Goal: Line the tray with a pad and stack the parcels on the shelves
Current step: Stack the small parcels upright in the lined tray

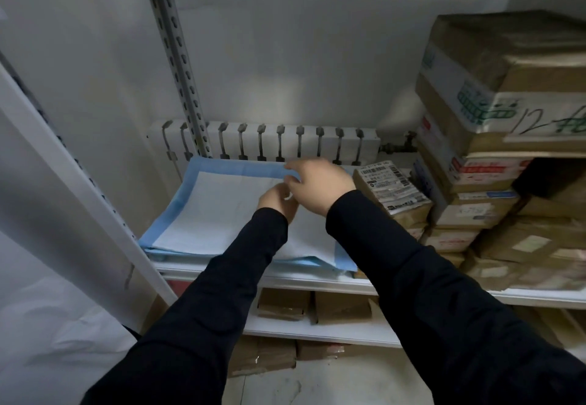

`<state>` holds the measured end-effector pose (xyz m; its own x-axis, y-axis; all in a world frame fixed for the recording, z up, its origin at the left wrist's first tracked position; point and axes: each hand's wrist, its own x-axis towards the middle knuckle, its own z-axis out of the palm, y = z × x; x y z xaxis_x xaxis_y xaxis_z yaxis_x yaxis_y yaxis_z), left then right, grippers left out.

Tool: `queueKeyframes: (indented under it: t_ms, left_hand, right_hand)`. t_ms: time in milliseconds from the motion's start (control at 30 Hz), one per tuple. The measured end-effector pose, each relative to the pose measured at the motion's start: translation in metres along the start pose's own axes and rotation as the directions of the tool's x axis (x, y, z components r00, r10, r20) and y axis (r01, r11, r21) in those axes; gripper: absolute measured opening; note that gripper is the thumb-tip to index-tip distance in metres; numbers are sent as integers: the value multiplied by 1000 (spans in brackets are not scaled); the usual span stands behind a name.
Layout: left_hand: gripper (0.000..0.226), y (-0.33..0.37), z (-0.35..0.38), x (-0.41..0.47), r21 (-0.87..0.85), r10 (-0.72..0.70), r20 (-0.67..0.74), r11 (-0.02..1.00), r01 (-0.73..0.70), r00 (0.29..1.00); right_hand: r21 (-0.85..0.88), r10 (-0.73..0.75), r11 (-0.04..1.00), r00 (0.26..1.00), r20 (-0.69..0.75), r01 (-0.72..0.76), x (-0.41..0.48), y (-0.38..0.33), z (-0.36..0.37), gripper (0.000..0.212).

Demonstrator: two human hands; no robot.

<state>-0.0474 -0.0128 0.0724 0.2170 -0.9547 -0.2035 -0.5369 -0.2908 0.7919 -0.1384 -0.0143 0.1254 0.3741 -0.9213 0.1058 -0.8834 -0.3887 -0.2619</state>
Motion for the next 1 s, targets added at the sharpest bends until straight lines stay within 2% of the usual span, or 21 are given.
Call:
queueKeyframes:
  t_ms: [133, 300, 367, 433, 533, 667, 767, 900, 1000]
  left_hand:
    - [31, 32, 23, -3, -264, -61, 121, 960, 91, 991]
    - [28, 57, 54, -25, -393, -136, 261, 889, 234, 956]
    - [32, 64, 63, -29, -415, -170, 293, 864, 285, 941]
    - [28, 67, 74, -32, -435, -221, 329, 827, 356, 918]
    - [28, 67, 86, -33, -435, -275, 360, 796, 421, 892]
    - [20, 68, 99, -34, -524, -250, 342, 749, 405, 906]
    - [22, 64, 101, -34, -622, -236, 278, 695, 361, 931]
    - [26, 51, 88, -32, -784, -231, 238, 528, 327, 943]
    - [20, 41, 77, -32, -818, -246, 191, 495, 293, 950]
  right_hand:
    - [69, 77, 995, 996, -49, -74, -7, 30, -14, 31]
    - [66, 220, 974, 971, -89, -215, -16, 68, -19, 39]
    - [87, 314, 947, 949, -33, -310, -19, 80, -23, 46]
    - [156, 391, 906, 919, 45, -393, -27, 93, -27, 52]
    - [231, 450, 854, 885, 122, -466, -37, 104, -26, 51]
    - [320, 424, 841, 899, 111, -437, -42, 112, -31, 20]
    - [433, 376, 823, 924, 73, -369, -45, 115, -35, 26]
    - [630, 317, 735, 948, 7, -251, -55, 117, -40, 40]
    - [507, 355, 796, 934, 51, -330, -53, 124, -25, 46]
